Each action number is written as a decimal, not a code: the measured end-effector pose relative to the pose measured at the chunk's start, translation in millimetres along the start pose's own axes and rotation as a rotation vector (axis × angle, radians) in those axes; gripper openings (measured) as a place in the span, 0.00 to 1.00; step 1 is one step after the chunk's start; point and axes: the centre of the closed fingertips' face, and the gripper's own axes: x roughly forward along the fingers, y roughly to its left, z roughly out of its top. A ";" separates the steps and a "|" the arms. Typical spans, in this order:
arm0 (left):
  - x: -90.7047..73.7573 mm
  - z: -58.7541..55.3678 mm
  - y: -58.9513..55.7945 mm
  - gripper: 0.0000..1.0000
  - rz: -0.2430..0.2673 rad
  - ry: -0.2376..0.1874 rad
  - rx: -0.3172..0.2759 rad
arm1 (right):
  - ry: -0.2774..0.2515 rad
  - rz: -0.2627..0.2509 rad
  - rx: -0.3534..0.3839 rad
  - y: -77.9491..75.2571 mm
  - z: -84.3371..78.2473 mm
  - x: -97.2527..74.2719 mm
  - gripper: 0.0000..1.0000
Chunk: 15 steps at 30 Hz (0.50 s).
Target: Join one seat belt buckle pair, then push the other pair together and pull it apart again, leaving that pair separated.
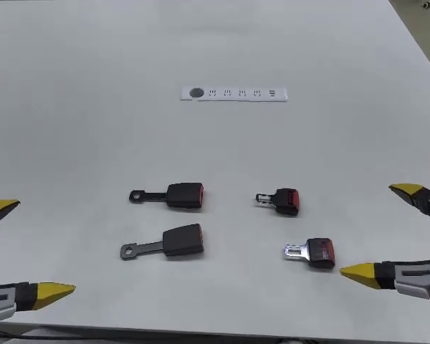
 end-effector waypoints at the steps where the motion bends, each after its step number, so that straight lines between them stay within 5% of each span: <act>1: 0.7 0.2 -0.4 1.00 0.001 0.001 0.002 | -0.001 0.000 0.001 -0.1 0.3 0.4 1.00; 15: 4.3 -11.1 -3.8 1.00 -0.001 0.047 0.032 | -0.004 0.009 0.007 1.1 5.8 5.3 1.00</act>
